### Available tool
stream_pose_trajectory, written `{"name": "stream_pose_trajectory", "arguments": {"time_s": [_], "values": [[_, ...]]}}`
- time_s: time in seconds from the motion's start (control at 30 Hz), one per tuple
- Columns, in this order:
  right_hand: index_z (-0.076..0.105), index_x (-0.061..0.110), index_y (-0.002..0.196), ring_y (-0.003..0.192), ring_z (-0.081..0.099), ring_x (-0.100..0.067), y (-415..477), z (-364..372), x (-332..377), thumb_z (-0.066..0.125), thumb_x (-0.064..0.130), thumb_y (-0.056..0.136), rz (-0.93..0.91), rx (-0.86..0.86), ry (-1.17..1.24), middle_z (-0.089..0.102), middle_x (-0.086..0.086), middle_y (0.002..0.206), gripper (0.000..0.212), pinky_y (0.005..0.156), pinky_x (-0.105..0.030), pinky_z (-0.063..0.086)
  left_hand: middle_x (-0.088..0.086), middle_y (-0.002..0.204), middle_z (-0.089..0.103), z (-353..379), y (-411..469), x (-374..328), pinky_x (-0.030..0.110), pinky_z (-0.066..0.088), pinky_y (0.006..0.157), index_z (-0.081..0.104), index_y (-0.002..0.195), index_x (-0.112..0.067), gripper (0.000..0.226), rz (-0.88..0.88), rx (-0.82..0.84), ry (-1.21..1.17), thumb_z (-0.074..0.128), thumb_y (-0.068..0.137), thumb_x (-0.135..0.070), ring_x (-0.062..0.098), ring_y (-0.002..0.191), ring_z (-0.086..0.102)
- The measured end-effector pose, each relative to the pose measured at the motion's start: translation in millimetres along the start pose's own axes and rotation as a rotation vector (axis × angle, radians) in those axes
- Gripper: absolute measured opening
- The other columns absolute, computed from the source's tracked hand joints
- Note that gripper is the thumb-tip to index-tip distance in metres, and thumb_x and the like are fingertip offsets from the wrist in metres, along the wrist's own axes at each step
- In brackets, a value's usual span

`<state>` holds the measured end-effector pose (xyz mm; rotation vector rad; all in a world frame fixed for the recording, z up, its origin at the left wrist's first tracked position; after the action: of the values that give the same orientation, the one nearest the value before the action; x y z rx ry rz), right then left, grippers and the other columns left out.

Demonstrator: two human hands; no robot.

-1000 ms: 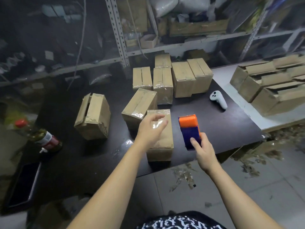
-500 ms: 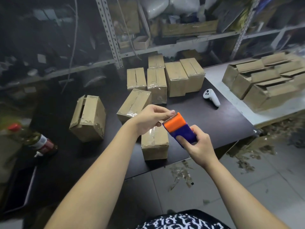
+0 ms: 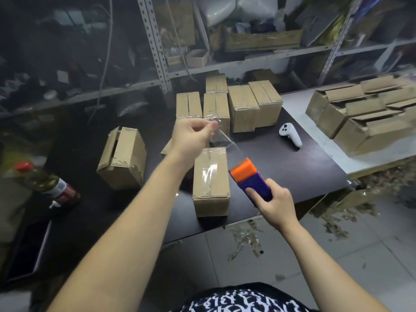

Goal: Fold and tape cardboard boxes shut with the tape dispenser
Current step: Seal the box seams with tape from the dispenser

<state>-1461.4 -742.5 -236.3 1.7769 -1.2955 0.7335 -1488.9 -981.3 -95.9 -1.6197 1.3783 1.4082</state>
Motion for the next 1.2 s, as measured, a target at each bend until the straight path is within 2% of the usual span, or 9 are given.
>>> {"name": "stream_pose_trajectory", "arguments": {"time_s": [0.17,0.3,0.53,0.63,0.77,0.9,1.0,1.1,1.2], "values": [[0.059,0.024,0.077,0.058,0.061,-0.018,-6,6,-21,0.076,0.044,0.089,0.121,0.063,0.001,0.065,0.003,0.062,0.029,0.058,-0.041,0.049,-0.007,0.067,0.070,-20,6,-14,0.011,0.051,0.064,0.079,0.084,-0.017,0.008,0.078,-0.009,0.084,0.076,0.091,-0.018,-0.003,0.061,0.063],[0.061,0.023,0.084,0.063,0.066,-0.021,-5,14,-19,0.073,0.048,0.090,0.146,0.067,0.018,0.067,0.004,0.067,0.028,0.059,-0.040,0.054,-0.007,0.075,0.071,-16,3,-11,0.011,0.049,0.067,0.078,0.087,-0.016,0.006,0.108,0.002,0.085,0.075,0.092,-0.018,-0.004,0.069,0.064],[0.058,0.017,0.075,0.063,0.060,-0.021,4,15,-22,0.070,0.052,0.091,0.256,-0.059,-0.015,0.064,0.001,0.064,0.040,0.061,-0.038,0.048,0.008,0.078,0.063,4,-8,-14,0.031,0.047,0.062,0.081,0.094,-0.009,0.007,0.359,0.164,0.138,0.076,0.091,-0.014,0.023,0.072,0.056],[0.062,0.016,0.074,0.065,0.066,-0.022,19,23,-18,0.064,0.062,0.090,0.448,-0.077,-0.011,0.068,0.001,0.062,0.048,0.064,-0.037,0.052,0.015,0.078,0.060,23,-21,-11,0.033,0.044,0.059,0.081,0.094,-0.004,0.008,0.443,0.259,0.165,0.076,0.090,-0.007,0.022,0.070,0.054],[0.065,0.006,0.093,0.087,0.064,-0.033,28,20,-42,0.068,0.059,0.088,0.989,-0.158,0.144,0.067,-0.009,0.083,0.054,0.077,-0.037,0.051,0.021,0.079,0.061,25,-26,-15,0.042,0.039,0.057,0.078,0.091,0.002,0.005,0.411,0.207,-0.035,0.074,0.090,-0.001,0.032,0.070,0.053],[0.063,0.005,0.101,0.091,0.059,-0.035,21,20,-55,0.058,0.056,0.096,0.716,-0.049,-0.271,0.068,-0.018,0.103,0.051,0.073,-0.036,0.041,0.000,0.075,0.067,9,-24,-11,0.017,0.043,0.062,0.078,0.092,0.001,0.009,0.277,0.193,-0.034,0.074,0.092,-0.007,0.003,0.067,0.058],[0.057,0.003,0.116,0.110,0.059,-0.039,29,38,-53,0.058,0.032,0.102,0.570,0.050,-0.355,0.064,-0.020,0.118,0.033,0.082,-0.036,0.041,0.001,0.081,0.075,6,-35,1,0.027,0.055,0.071,0.079,0.098,-0.004,0.009,0.151,0.187,-0.056,0.075,0.091,-0.009,0.014,0.078,0.071],[0.060,0.004,0.106,0.094,0.056,-0.031,30,50,-51,0.063,0.026,0.099,0.487,0.114,-0.435,0.065,-0.016,0.107,0.024,0.078,-0.031,0.039,0.009,0.087,0.077,3,-46,8,0.043,0.057,0.081,0.078,0.102,-0.005,0.012,0.089,0.193,-0.049,0.074,0.091,-0.006,0.025,0.086,0.074],[0.056,0.008,0.073,0.081,0.058,-0.032,24,54,-51,0.070,0.038,0.090,0.440,0.077,-0.504,0.058,-0.006,0.075,0.037,0.071,-0.032,0.036,0.005,0.087,0.077,-1,-57,15,0.030,0.055,0.075,0.079,0.102,-0.006,0.012,0.052,0.195,-0.032,0.073,0.093,-0.007,0.016,0.081,0.072]]}}
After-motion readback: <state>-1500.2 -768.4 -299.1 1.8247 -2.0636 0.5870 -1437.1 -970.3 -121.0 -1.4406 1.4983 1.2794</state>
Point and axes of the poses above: each hand's wrist, its own y-axis towards the middle knuckle, its own z-axis out of the palm, x = y × z, the point moved 2 cm from there along y, towards the middle knuckle
